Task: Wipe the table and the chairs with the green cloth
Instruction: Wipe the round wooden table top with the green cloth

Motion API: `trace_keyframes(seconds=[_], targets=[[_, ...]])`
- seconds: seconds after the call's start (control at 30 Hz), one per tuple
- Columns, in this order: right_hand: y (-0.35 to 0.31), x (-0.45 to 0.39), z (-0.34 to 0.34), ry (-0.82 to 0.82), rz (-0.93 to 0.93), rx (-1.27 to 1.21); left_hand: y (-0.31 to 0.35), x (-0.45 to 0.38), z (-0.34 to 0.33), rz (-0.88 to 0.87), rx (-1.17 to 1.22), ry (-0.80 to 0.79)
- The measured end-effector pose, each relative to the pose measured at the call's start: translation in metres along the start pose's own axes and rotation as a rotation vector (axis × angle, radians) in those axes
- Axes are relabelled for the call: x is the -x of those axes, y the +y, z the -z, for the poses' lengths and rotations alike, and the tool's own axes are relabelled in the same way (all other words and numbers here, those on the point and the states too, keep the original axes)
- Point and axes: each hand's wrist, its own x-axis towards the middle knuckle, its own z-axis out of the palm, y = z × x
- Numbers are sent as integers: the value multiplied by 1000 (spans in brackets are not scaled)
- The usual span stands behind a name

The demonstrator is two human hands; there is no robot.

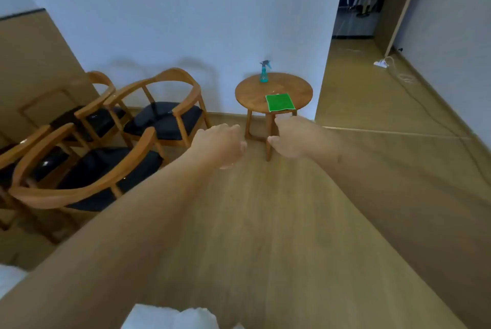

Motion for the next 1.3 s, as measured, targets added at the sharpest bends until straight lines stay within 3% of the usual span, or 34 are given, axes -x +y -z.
trace_keyframes(seconds=[0.3,0.67,1.07,1.3], targets=[[15,-80,-4,-97,-54,65,-11,-92,-22,-14,-4,-57],[42,-187,14,-73,-99,44,-19,-231,-31,-100,6,-122],[150,-321,38,-63,-134,0,35,-378,-47,-116,19,-164],[215,-401,61,-73,-135,-65,58,-451,-53,-7,68,-137]])
